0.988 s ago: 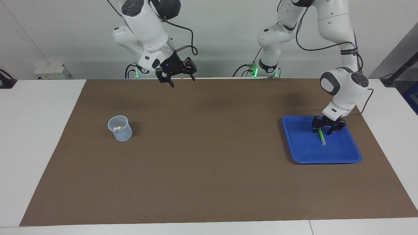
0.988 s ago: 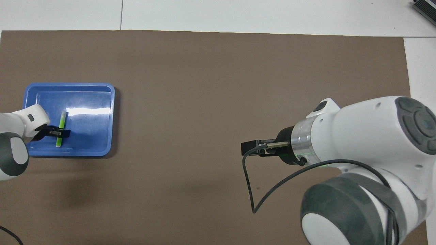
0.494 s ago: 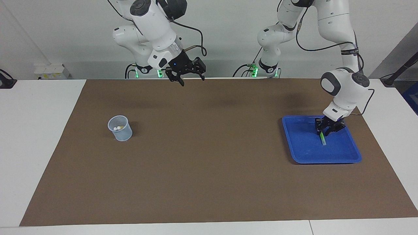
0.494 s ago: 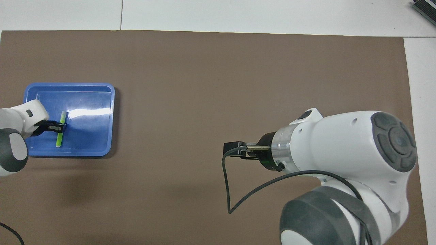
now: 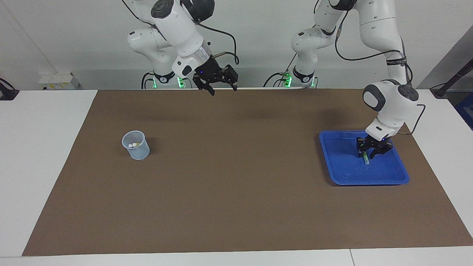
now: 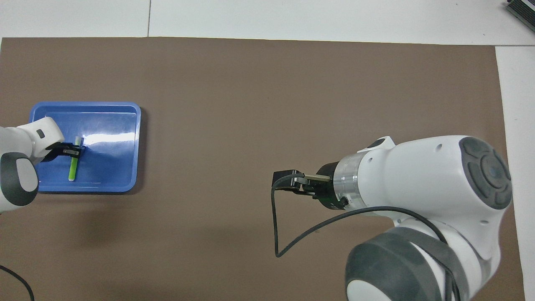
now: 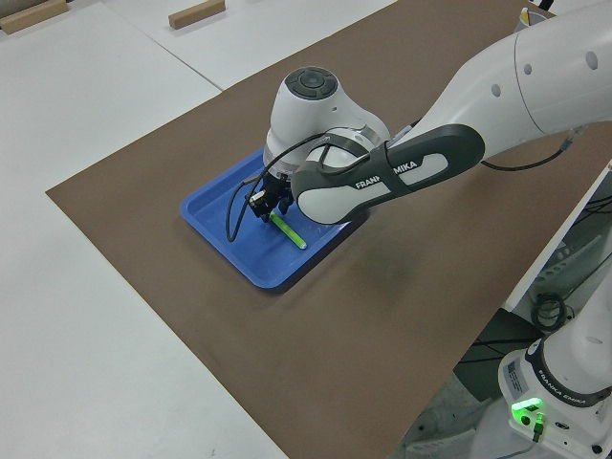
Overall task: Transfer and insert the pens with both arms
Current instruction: 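Grasp the green pen with the left gripper while the right gripper withdraws, then lift the green pen with the left gripper toward the right gripper, then grasp the green pen with the right gripper and open the left gripper, then carry the green pen to the white cup with the right gripper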
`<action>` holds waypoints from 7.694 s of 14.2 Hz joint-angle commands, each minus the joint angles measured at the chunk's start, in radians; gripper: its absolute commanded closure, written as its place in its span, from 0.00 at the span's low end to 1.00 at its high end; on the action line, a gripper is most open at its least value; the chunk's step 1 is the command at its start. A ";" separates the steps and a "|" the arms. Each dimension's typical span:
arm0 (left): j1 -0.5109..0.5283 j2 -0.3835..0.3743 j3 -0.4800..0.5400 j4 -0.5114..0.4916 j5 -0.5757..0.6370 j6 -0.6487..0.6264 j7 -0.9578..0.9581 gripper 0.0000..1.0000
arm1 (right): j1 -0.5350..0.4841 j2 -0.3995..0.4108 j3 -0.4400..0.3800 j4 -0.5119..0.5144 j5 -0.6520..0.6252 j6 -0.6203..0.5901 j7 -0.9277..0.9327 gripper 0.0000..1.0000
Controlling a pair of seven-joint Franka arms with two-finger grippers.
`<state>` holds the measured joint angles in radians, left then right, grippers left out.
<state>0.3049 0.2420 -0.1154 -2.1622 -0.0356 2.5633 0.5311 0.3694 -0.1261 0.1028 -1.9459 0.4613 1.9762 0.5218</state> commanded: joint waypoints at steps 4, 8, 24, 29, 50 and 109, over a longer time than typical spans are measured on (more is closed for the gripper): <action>-0.009 0.025 0.011 0.018 0.016 0.018 -0.013 1.00 | -0.006 -0.030 0.001 -0.036 0.034 0.023 0.009 0.00; -0.009 0.023 0.011 0.016 0.014 0.005 -0.013 1.00 | -0.006 -0.030 0.001 -0.036 0.034 0.023 0.009 0.00; -0.075 -0.150 -0.015 0.295 -0.163 -0.643 -0.825 1.00 | -0.009 -0.030 0.001 -0.036 0.036 0.023 0.007 0.00; -0.075 -0.213 -0.023 0.283 -0.306 -0.701 -1.061 1.00 | -0.017 -0.029 0.001 -0.036 0.066 0.024 0.009 0.00; -0.355 -0.656 -0.024 -0.111 -0.599 -0.568 -1.928 1.00 | 0.170 0.008 0.005 -0.025 0.234 0.461 0.348 0.00; -0.097 -0.741 -0.104 -0.139 -0.451 -0.801 -1.057 0.00 | -0.225 0.066 -0.006 0.196 -0.470 -0.416 -0.975 1.00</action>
<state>0.1402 -0.4664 -0.2158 -2.2907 -0.5318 1.8068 -0.6923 0.1668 -0.0589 0.0838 -1.7670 0.1069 1.5909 -0.3204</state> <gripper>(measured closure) 0.000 0.824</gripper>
